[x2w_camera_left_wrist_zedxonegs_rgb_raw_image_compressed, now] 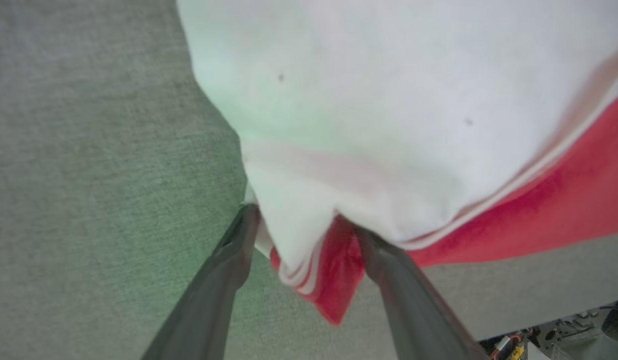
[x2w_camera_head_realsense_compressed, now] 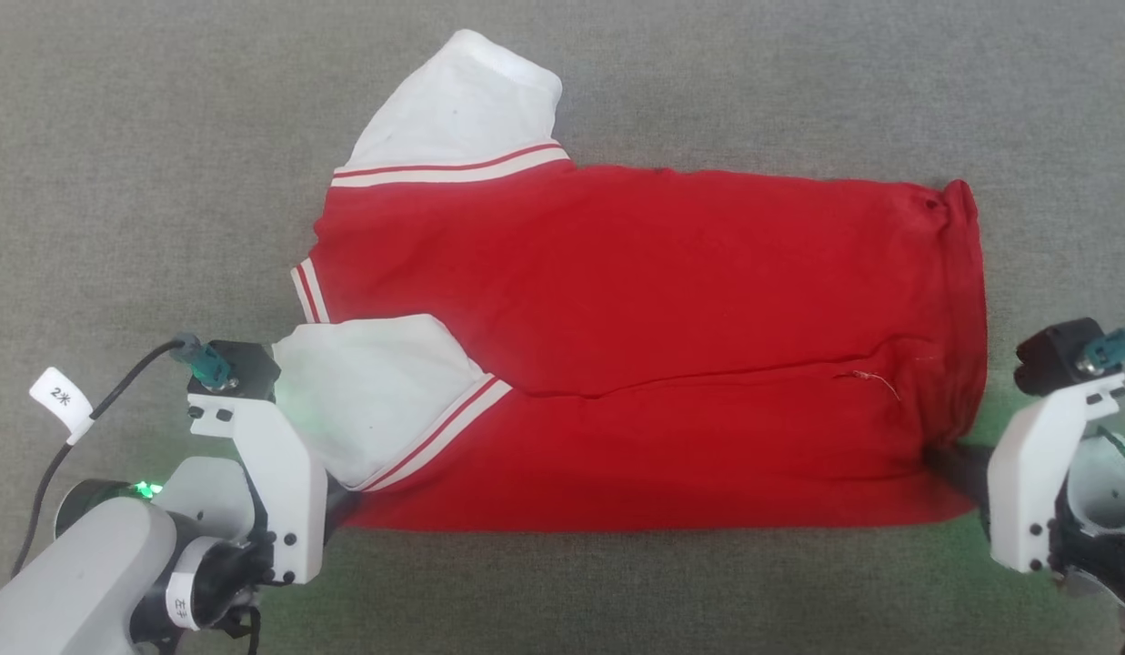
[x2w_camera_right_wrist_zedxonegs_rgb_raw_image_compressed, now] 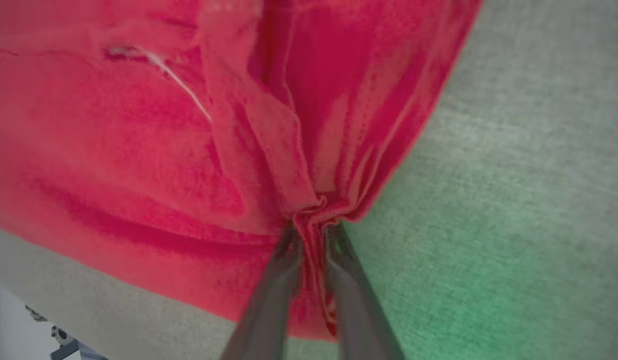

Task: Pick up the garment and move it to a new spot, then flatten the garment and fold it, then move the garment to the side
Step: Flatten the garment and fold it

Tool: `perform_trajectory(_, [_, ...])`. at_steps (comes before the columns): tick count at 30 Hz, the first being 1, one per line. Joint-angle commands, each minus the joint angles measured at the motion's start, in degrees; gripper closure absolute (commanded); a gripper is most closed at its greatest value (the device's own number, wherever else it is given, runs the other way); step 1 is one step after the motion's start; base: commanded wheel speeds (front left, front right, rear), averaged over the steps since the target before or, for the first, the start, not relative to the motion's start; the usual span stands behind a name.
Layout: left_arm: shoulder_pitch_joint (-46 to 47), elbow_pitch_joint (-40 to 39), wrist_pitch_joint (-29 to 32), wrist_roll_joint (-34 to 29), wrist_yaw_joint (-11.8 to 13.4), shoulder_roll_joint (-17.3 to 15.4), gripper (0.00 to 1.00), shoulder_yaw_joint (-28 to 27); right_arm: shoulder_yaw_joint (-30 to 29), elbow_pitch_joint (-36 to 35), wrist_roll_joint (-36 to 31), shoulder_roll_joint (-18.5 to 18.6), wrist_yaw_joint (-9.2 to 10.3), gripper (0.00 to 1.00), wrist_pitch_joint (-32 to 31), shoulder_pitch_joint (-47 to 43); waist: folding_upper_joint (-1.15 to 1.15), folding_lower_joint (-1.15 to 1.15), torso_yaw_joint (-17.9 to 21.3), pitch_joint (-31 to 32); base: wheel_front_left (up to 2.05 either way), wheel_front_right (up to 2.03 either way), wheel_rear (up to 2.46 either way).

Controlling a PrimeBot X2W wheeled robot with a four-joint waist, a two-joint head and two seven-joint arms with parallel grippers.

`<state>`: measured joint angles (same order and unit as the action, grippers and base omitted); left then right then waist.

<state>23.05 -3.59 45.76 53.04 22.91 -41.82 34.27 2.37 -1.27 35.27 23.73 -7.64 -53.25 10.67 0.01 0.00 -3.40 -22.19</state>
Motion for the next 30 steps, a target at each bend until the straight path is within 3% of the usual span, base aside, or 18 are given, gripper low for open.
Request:
perform_trajectory(1, [-0.15, 2.56, -0.41, 0.06, -0.02, 0.15, 0.00, 0.30, 1.53, 2.98, -0.04, -0.70, 0.29, 0.00, 1.18, 0.63, -0.01, 0.00, 0.10, 0.48, 0.00, 0.00, 0.00])
perform_trajectory(6, [-0.16, 0.23, -0.04, -0.39, 0.88, -2.54, 0.00, -1.20, 0.89, 1.92, 0.25, 0.57, 0.30, 0.00, 3.25, 0.52, -0.01, 0.00, 0.53, 2.18, 0.00, 0.00, 0.00])
perform_trajectory(12, [-0.25, -6.75, 2.73, -0.39, 2.83, -7.24, 0.00, -2.89, -2.37, -3.49, 0.66, -0.83, 0.18, 0.00, 7.53, 0.23, -0.01, 0.00, 1.99, 3.58, 0.00, 0.00, 0.00])
perform_trajectory(18, [1.91, -10.92, 4.43, -1.97, 3.89, -11.88, 0.00, -4.80, -4.27, -8.77, -1.35, -2.67, 0.18, 0.00, 16.84, 1.73, -0.01, 0.00, 5.41, 4.07, 0.00, 0.00, 0.00])
perform_trajectory(23, [6.68, -8.87, 2.77, -2.82, 0.72, -12.31, 0.00, -6.21, -3.66, -10.58, -5.60, -4.02, 0.18, 0.00, 30.21, 4.38, -0.01, 0.00, 9.60, 3.55, 0.00, 0.00, 0.00])
perform_trajectory(24, [6.68, -8.87, 2.77, -2.82, 0.72, -12.31, 0.00, -6.21, -3.66, -10.58, -5.60, -4.02, 0.18, 0.00, 30.21, 4.38, -0.01, 0.00, 9.60, 3.55, 0.00, 0.00, 0.00])
perform_trajectory(30, [15.95, 0.00, -1.08, -5.30, -6.38, -10.92, 0.00, -6.68, 0.17, -8.60, -9.78, -5.85, 0.18, 0.00, 45.38, 8.13, -0.01, 0.00, 15.43, 1.26, 0.00, 0.00, 0.00])
